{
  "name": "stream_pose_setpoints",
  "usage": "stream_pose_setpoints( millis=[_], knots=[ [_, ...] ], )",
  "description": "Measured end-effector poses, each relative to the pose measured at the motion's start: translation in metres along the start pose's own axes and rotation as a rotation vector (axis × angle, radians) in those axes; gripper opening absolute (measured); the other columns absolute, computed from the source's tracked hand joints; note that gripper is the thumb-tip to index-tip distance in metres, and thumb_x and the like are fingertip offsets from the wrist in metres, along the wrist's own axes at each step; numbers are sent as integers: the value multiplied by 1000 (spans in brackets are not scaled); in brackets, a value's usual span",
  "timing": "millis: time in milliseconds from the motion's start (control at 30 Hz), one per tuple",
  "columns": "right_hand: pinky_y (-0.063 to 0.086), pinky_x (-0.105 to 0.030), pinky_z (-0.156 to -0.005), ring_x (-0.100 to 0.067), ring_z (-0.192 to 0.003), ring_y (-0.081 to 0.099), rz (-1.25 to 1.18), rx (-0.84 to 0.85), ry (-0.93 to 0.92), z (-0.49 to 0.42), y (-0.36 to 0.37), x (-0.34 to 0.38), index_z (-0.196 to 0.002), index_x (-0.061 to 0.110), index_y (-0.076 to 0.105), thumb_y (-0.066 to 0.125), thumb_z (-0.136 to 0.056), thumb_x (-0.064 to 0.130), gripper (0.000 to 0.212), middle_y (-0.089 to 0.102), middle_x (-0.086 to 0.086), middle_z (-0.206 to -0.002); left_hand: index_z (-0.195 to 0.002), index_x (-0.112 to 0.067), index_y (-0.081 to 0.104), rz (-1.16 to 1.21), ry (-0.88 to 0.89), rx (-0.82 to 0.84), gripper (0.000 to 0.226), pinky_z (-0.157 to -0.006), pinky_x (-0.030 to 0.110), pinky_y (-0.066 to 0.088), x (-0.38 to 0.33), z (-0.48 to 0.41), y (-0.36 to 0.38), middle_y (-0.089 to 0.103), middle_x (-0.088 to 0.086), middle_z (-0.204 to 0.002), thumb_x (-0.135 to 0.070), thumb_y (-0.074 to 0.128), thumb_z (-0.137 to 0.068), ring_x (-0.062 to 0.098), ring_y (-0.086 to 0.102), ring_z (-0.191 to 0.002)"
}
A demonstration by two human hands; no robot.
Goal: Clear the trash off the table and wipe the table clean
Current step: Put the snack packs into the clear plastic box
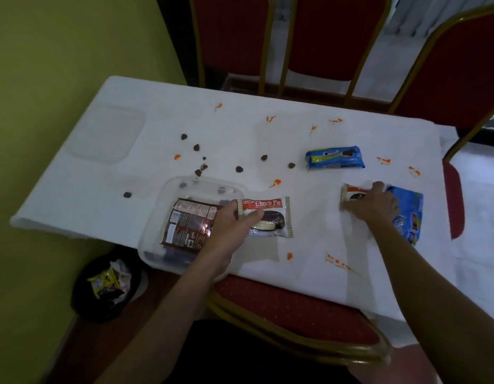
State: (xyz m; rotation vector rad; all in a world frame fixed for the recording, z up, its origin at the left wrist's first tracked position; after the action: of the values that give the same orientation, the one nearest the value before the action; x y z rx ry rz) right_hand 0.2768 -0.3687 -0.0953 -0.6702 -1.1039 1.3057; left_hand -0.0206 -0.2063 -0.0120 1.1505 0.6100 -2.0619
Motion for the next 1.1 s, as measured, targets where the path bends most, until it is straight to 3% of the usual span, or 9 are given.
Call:
stream_pose_setpoints(
  millis=[100, 233, 333, 433, 533, 733, 833, 1000, 1100],
  knots=[
    [43, -58, -104, -44, -122, 53, -104, 42, 65, 3, 3, -7, -135, 5, 37, 87, -66, 51, 97, 56, -21, -127, -108, -15, 69, 5, 12, -20, 21, -80, 32, 59, 0, 2, -13, 77, -2, -99, -23, 73, -89, 15, 74, -92],
    [54, -52, -90, -35, -100, 62, -182, 123, 83, 19, 10, -12, -114, 2, 57, 84, -68, 55, 75, 63, -17, -104, -107, -17, 69, -4, 14, -30, 21, -79, 30, 58, 1, 5, -24, 77, -4, -99, -25, 73, -89, 12, 74, -91],
    [55, -51, -87, -35, -99, 62, -141, 103, 73, 26, 14, -14, -108, 10, 61, 75, -61, 71, 79, 64, -15, -104, -107, -17, 70, 9, 19, -17, 18, -81, 30, 58, 2, 7, -32, 77, -3, -100, -23, 72, -90, 14, 74, -93],
    [57, -41, -72, -29, -88, 64, -225, 87, 34, 47, 5, -1, -105, 8, 60, 77, -72, 58, 62, 65, -12, -97, -105, -24, 71, -4, 7, -17, 16, -85, 32, 58, 6, 7, -47, 77, -6, -101, -24, 72, -90, 12, 73, -95],
    [46, -28, -53, -16, -67, 61, -384, 126, -32, 78, -3, 26, -93, 8, 64, 78, -80, 48, 44, 66, -7, -83, -111, -27, 71, -38, -12, -33, 24, -91, 40, 58, 12, 4, -63, 76, -7, -104, -27, 73, -88, 14, 72, -99],
    [52, -29, -59, -18, -76, 69, -622, 229, -210, 159, -2, 103, -92, 19, 72, 83, -71, 50, 39, 73, -1, -84, -109, -25, 71, -29, -40, -41, 19, -92, 40, 57, 13, 2, -84, 77, -5, -104, -20, 70, -91, 16, 72, -99],
    [52, -25, -53, -15, -69, 69, -655, 290, -305, 197, 3, 133, -91, 19, 73, 83, -73, 48, 36, 74, 0, -80, -104, -24, 71, -50, -45, -39, 13, -90, 41, 57, 14, 3, -100, 77, -5, -99, -20, 67, -93, 17, 73, -97],
    [41, -10, -44, -2, -57, 64, -526, 297, -424, 234, 22, 156, -88, 18, 71, 77, -81, 47, 30, 71, 5, -75, -110, -25, 68, -255, -47, -20, 18, -90, 34, 54, 20, 5, -141, 74, -7, -103, -24, 63, -93, 14, 70, -99],
    [48, -17, -49, -7, -60, 67, -413, 323, -499, 247, 35, 163, -89, 22, 68, 74, -82, 47, 26, 70, 6, -76, -116, -27, 65, -473, -67, 34, 27, -88, 32, 53, 27, 1, -159, 72, -6, -109, -29, 64, -89, 13, 67, -100]
  ],
)
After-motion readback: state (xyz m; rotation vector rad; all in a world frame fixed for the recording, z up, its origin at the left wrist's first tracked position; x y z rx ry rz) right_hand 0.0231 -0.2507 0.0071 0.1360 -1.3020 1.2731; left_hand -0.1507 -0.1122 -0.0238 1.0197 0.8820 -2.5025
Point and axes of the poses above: each hand's wrist, its own z-axis away from the middle knuckle, its own y-axis out of the palm, x = y × z, the point moved 2 cm from there along -z, towards the middle knuckle
